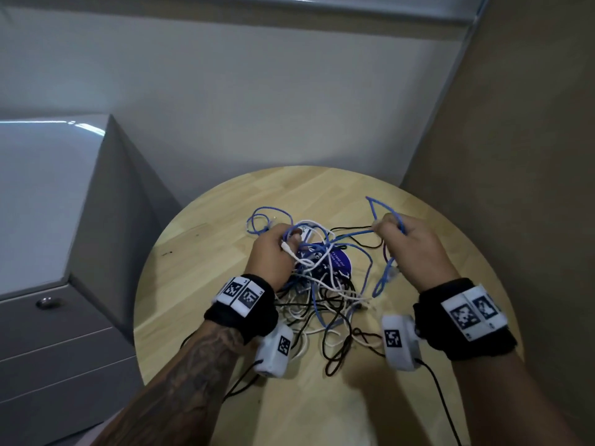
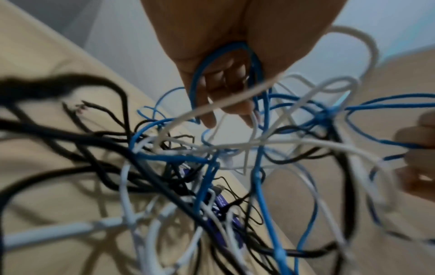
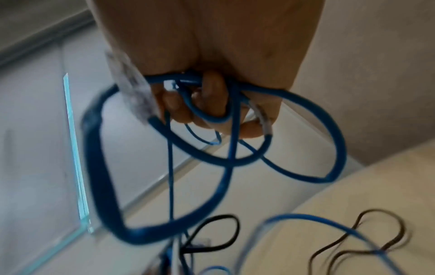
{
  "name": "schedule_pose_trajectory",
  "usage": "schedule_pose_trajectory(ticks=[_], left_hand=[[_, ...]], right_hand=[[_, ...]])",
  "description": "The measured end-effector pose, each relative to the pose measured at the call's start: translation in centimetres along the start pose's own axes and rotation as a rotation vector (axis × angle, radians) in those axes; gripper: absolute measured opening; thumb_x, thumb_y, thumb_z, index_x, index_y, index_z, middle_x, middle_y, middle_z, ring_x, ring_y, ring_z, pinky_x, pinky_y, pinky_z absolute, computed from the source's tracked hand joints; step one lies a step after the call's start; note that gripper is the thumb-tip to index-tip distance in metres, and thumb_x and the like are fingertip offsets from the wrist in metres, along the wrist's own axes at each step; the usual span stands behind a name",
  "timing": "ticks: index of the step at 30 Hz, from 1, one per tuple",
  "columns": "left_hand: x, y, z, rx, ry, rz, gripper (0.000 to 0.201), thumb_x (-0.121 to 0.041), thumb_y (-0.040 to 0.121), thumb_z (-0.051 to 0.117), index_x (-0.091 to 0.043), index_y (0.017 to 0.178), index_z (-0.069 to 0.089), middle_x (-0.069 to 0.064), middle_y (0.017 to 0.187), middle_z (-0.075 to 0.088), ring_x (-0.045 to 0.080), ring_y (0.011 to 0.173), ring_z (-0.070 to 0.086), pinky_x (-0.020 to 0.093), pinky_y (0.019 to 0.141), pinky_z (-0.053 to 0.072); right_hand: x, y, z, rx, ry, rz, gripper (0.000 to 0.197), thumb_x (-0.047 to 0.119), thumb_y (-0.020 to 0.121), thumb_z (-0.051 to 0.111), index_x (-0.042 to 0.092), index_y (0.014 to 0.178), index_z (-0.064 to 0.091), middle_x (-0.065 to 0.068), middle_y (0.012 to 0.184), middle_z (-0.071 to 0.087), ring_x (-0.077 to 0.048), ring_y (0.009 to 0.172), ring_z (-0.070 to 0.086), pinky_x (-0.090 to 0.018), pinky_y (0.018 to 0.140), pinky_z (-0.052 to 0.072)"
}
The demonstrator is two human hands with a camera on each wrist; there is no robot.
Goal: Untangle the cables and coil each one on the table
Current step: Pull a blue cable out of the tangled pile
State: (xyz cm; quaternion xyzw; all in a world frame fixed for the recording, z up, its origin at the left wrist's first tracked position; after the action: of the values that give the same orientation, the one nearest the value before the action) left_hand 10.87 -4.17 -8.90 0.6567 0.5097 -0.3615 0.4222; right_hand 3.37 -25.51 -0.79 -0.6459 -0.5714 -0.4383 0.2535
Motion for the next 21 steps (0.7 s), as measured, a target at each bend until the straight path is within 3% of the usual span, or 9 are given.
schedule_pose_trajectory(ticks=[2, 4, 6, 8, 10, 13, 15, 18, 21], left_hand=[[1.0, 0.2, -0.4, -0.008, 0.028, -0.045, 0.016, -0.012, 0.098, 0.05, -0.014, 0.091, 0.065, 0.006, 0.091, 0.068, 0.015, 0.079, 0.057, 0.021, 0.065, 0.045], [1.9, 0.5, -0.8, -0.017, 0.045, -0.068, 0.019, -0.008, 0.095, 0.049, -0.013, 0.09, 0.067, 0.009, 0.086, 0.069, 0.02, 0.075, 0.061, 0.023, 0.066, 0.05], [2.7, 0.7, -1.0, 0.01, 0.144, -0.101, 0.02, -0.01, 0.095, 0.051, -0.017, 0.086, 0.067, 0.004, 0.078, 0.068, 0.022, 0.071, 0.063, 0.025, 0.06, 0.049], [2.8, 0.7, -0.6, 0.071, 0.161, -0.113, 0.017, -0.019, 0.095, 0.056, -0.021, 0.08, 0.065, 0.006, 0.078, 0.068, 0.028, 0.074, 0.066, 0.032, 0.063, 0.053], [2.1, 0.6, 0.1, 0.175, 0.052, -0.114, 0.008, -0.023, 0.091, 0.066, -0.021, 0.098, 0.068, 0.006, 0.096, 0.07, 0.022, 0.082, 0.067, 0.029, 0.07, 0.054], [-0.2, 0.1, 0.9, 0.422, -0.049, -0.076, 0.068, -0.015, 0.078, 0.079, -0.032, 0.135, 0.047, -0.004, 0.131, 0.054, 0.01, 0.102, 0.06, 0.022, 0.079, 0.05], [-2.4, -0.1, 0.4, 0.445, -0.131, 0.0, 0.084, -0.008, 0.075, 0.075, -0.04, 0.142, 0.035, -0.013, 0.144, 0.042, 0.008, 0.123, 0.05, 0.019, 0.09, 0.048], [-5.8, -0.5, -0.3, 0.306, -0.139, 0.166, 0.081, -0.023, 0.075, 0.076, -0.039, 0.144, 0.037, -0.021, 0.145, 0.041, -0.001, 0.125, 0.047, 0.014, 0.094, 0.044], [-6.0, -1.8, 2.2, 0.321, 0.159, 0.251, 0.074, -0.052, 0.068, 0.075, -0.04, 0.136, 0.047, -0.012, 0.126, 0.058, 0.008, 0.112, 0.052, 0.028, 0.096, 0.047]], right_hand=[[0.1, 0.0, -0.6, -0.052, 0.145, 0.034, 0.04, 0.026, 0.097, 0.059, 0.017, 0.064, 0.038, -0.004, 0.064, 0.033, -0.011, 0.055, 0.03, -0.019, 0.05, 0.03], [-0.2, 0.3, -1.4, -0.128, 0.38, 0.083, 0.032, 0.029, 0.094, 0.059, 0.018, 0.069, 0.042, -0.006, 0.066, 0.033, -0.011, 0.055, 0.031, -0.02, 0.056, 0.035], [-0.8, 0.6, -1.9, -0.174, 0.62, 0.126, 0.031, 0.024, 0.098, 0.056, 0.02, 0.071, 0.042, 0.0, 0.065, 0.032, -0.01, 0.054, 0.034, -0.031, 0.073, 0.049], [-0.8, 0.7, -1.9, -0.149, 0.73, 0.135, 0.032, 0.023, 0.102, 0.054, 0.018, 0.072, 0.045, 0.002, 0.068, 0.033, -0.009, 0.049, 0.036, -0.036, 0.082, 0.055], [-0.2, 0.4, -1.5, -0.097, 0.749, 0.126, 0.025, 0.032, 0.096, 0.058, 0.015, 0.077, 0.063, -0.003, 0.075, 0.041, -0.008, 0.045, 0.038, -0.034, 0.079, 0.058], [0.7, 0.0, -0.5, -0.013, 0.705, 0.082, 0.028, 0.025, 0.104, 0.05, 0.017, 0.082, 0.066, -0.017, 0.102, 0.067, -0.007, 0.039, 0.032, -0.044, 0.094, 0.055], [0.8, 0.0, 0.1, 0.015, 0.657, 0.062, 0.024, 0.026, 0.106, 0.047, 0.015, 0.089, 0.059, -0.013, 0.119, 0.072, -0.007, 0.04, 0.032, -0.052, 0.101, 0.049], [1.2, 0.0, 1.5, 0.06, 0.56, 0.026, 0.021, 0.03, 0.107, 0.046, 0.013, 0.098, 0.054, -0.008, 0.119, 0.074, -0.009, 0.044, 0.035, -0.049, 0.084, 0.047], [2.1, -0.1, 2.5, 0.063, 0.584, 0.011, 0.021, 0.029, 0.108, 0.044, 0.009, 0.105, 0.051, -0.008, 0.115, 0.075, -0.008, 0.044, 0.038, -0.028, 0.065, 0.051]])
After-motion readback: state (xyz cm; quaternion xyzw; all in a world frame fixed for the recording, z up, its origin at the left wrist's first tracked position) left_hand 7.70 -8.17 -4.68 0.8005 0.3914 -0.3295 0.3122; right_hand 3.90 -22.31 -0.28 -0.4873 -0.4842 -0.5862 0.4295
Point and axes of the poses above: each hand's wrist, its own y-axis towards the middle knuckle, its own z-axis out of the palm, x = y × z, the point moved 8 cm from there along y, towards the middle knuckle
